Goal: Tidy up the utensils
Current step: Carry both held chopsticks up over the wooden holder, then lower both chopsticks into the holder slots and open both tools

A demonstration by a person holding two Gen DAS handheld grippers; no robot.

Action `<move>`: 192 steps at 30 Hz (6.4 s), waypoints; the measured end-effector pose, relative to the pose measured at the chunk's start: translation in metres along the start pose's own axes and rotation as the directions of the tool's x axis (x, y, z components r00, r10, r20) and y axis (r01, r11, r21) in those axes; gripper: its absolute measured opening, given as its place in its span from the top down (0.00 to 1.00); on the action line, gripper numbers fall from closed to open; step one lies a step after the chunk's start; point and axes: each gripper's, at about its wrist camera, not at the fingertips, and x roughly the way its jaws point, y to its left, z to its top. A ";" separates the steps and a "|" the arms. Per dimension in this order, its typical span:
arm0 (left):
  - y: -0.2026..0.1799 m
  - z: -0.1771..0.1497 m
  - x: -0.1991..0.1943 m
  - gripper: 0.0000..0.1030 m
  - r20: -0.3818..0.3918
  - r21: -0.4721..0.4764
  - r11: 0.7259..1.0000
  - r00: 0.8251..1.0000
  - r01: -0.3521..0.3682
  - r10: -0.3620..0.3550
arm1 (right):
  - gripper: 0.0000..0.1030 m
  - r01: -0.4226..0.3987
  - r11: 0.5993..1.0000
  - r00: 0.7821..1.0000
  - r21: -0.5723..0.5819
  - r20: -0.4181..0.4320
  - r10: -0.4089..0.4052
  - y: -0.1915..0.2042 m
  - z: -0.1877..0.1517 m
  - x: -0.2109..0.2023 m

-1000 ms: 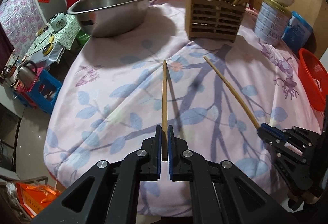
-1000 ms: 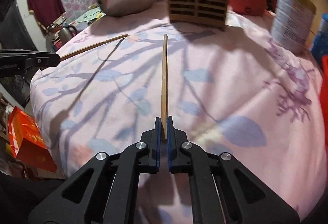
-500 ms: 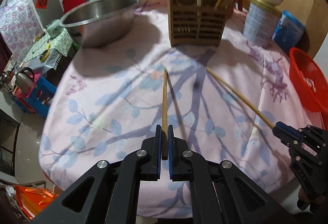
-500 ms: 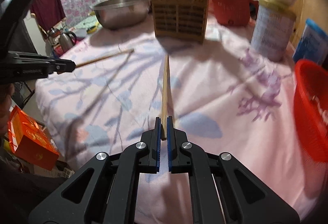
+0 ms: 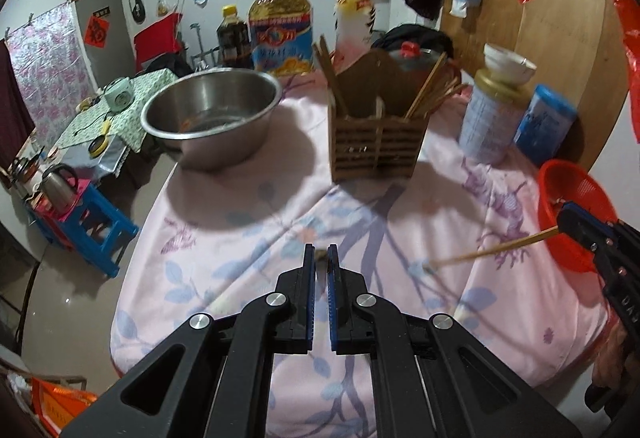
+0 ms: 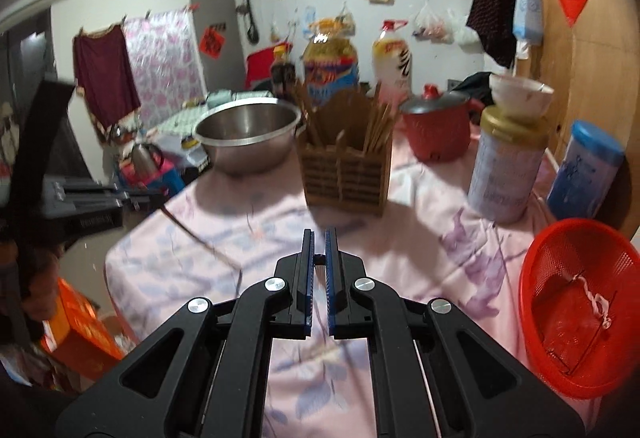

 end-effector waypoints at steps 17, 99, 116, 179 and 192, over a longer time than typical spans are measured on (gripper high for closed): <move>0.051 0.032 0.036 0.94 -0.012 0.036 0.984 0.985 0.174 -0.174 | 0.94 0.181 0.982 0.983 0.051 -0.038 -0.180 0.037 0.022 0.032; 0.010 0.229 0.101 0.94 0.103 0.019 0.977 0.971 0.214 -0.215 | 0.83 -0.027 1.000 0.967 -0.005 -0.255 0.025 -0.021 0.126 0.249; 0.014 0.226 0.113 0.94 0.081 0.000 0.977 0.974 0.213 -0.212 | 0.93 0.046 0.996 0.972 -0.075 -0.227 -0.061 -0.016 0.126 0.238; 0.011 0.219 0.073 0.23 0.152 -0.015 0.992 0.980 0.129 -0.125 | 0.65 0.055 0.996 0.995 0.069 0.080 -0.061 -0.046 0.200 0.124; 0.053 0.168 0.021 0.06 0.186 -0.072 0.996 0.982 0.056 -0.042 | 0.08 0.152 0.980 0.966 0.131 0.191 -0.175 0.011 0.160 0.054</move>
